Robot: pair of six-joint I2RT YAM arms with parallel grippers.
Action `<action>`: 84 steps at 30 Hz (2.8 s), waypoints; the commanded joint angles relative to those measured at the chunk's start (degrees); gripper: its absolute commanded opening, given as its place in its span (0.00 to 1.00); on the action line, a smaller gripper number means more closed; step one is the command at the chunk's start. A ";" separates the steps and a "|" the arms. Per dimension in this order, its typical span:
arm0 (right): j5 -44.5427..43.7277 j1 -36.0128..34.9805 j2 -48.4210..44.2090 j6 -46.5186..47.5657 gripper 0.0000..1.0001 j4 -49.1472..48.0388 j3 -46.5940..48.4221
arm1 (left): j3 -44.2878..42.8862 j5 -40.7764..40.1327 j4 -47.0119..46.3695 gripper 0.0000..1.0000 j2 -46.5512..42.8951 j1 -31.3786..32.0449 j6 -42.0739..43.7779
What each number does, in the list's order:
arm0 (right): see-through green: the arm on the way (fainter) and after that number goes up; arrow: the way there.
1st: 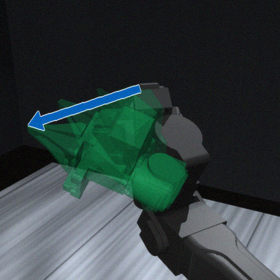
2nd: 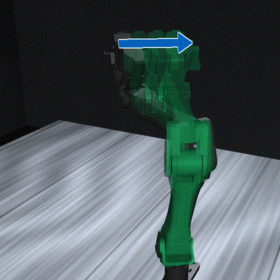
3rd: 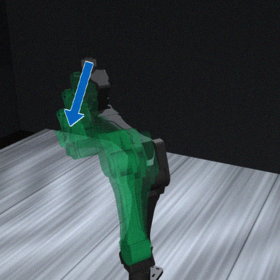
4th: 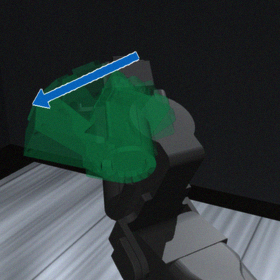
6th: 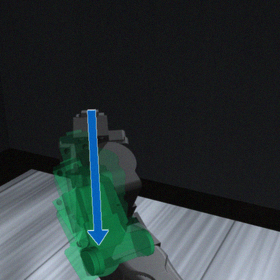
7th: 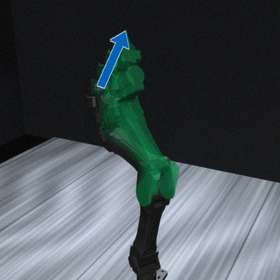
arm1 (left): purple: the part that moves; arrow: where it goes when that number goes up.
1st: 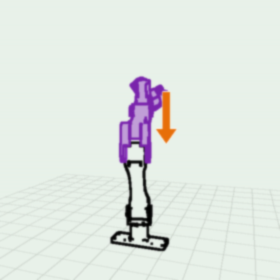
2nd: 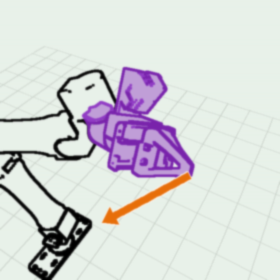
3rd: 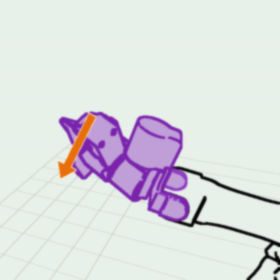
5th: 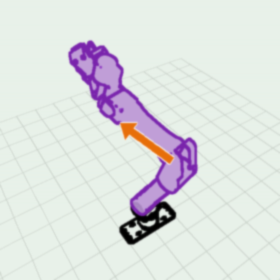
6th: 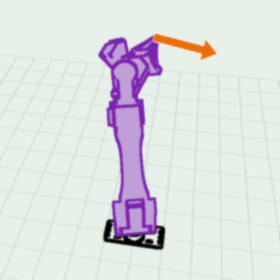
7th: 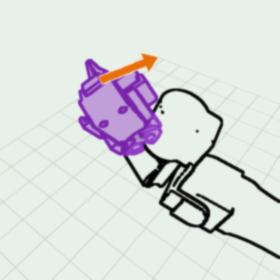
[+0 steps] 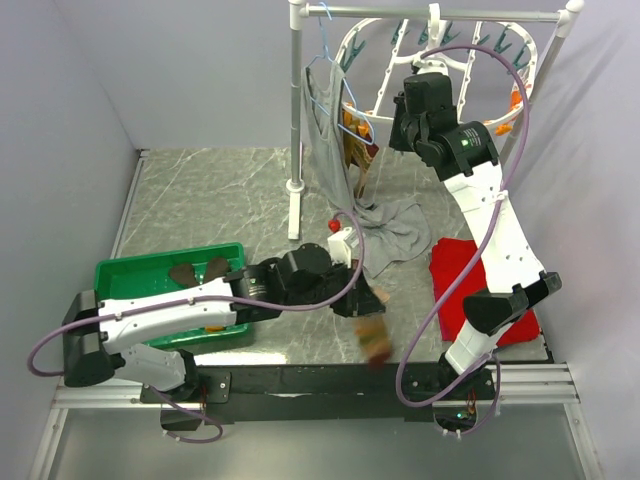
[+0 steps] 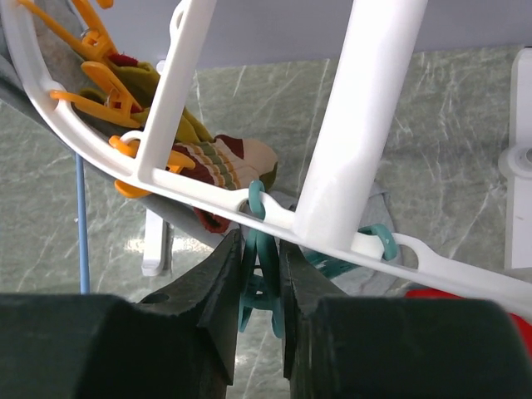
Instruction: Remove the socks clipped to the hanger
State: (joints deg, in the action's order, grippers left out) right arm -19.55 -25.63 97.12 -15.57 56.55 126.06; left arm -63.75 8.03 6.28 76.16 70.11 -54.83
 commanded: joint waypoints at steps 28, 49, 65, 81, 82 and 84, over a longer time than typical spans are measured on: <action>4.00 -0.39 -4.92 -2.36 0.04 -4.35 -5.29 | -3.41 -46.96 59.55 0.01 -30.98 -26.16 -5.82; 4.61 -0.39 -6.86 -2.01 0.05 -6.72 -10.40 | 2.31 -45.65 50.14 0.76 -26.15 -37.94 1.22; 9.43 -0.30 -7.21 -2.18 0.08 -4.00 -7.15 | 15.30 0.21 -2.99 0.70 -31.08 -37.15 1.15; 12.61 0.40 -9.23 -2.53 0.09 -2.77 -5.91 | -5.49 -19.18 -35.03 0.70 17.51 -22.12 19.14; 12.52 0.58 -9.40 -2.36 0.09 -2.50 -5.83 | -7.43 -20.41 -34.42 0.71 19.27 -22.12 19.41; 12.26 0.84 -9.41 -2.18 0.09 -2.15 -5.83 | -12.97 -24.36 -32.92 0.72 23.67 -21.77 19.58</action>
State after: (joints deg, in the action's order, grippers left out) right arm -8.67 -25.30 90.59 -18.15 51.64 118.19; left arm -67.24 -9.02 -21.56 95.07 47.64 -38.30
